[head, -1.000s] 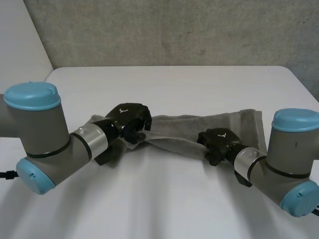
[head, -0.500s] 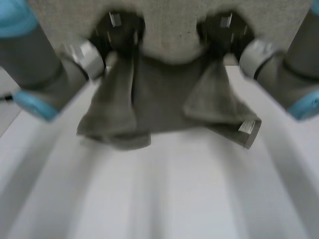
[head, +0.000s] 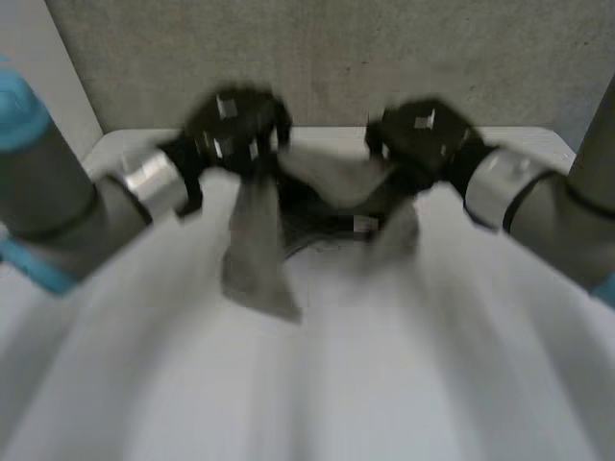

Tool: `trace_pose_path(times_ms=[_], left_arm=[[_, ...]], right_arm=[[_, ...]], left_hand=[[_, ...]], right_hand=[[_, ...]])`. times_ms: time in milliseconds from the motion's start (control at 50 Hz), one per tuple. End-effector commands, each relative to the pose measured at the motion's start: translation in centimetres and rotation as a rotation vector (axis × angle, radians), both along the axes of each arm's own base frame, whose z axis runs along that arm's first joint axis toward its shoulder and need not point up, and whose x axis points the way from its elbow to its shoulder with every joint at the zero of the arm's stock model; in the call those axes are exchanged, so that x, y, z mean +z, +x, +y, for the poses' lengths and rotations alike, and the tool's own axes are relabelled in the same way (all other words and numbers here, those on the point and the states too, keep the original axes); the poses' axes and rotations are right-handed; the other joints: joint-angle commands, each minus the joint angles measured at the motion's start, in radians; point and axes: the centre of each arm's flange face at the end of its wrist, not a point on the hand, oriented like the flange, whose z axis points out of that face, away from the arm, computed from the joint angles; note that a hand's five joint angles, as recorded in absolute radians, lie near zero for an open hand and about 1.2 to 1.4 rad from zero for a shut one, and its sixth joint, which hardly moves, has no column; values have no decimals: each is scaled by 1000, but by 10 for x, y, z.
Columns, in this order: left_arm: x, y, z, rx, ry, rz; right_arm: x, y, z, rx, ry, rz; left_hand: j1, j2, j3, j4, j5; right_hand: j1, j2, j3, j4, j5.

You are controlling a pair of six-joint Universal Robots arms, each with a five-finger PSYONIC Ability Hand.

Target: Fold the towel.

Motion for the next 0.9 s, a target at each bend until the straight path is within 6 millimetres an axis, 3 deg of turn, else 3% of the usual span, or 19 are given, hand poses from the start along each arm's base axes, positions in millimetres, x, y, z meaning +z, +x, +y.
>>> trace_pose_path(times_ms=[20,60,180,260,340,600,900], left_arm=[[-77,8,30,-49,59,-215],[-90,8,34,-57,43,-266],[-95,7,30,-39,69,-261],[-95,8,25,39,114,-242],[-94,9,26,92,147,-228],[-102,8,64,251,324,-172],[-111,2,89,343,314,-217]], right_arm=[[-45,-5,21,28,116,92],[-53,-7,24,32,151,93],[-60,-6,28,36,172,101],[-66,-6,29,34,207,94],[-68,-6,30,30,229,78],[-78,-7,26,5,285,40],[-84,-8,27,1,293,44]], left_hand=[[163,76,55,39,96],[163,76,55,39,96],[163,76,55,39,96],[-179,-266,-287,-302,-246],[-319,-406,-426,-442,-385],[-436,-523,-544,-559,-503],[-589,-676,-696,-712,-655]], right_hand=[[54,90,71,62,46],[54,90,71,62,46],[54,90,71,62,46],[54,90,71,62,46],[54,90,71,62,46],[54,90,71,62,46],[54,90,71,62,46]])
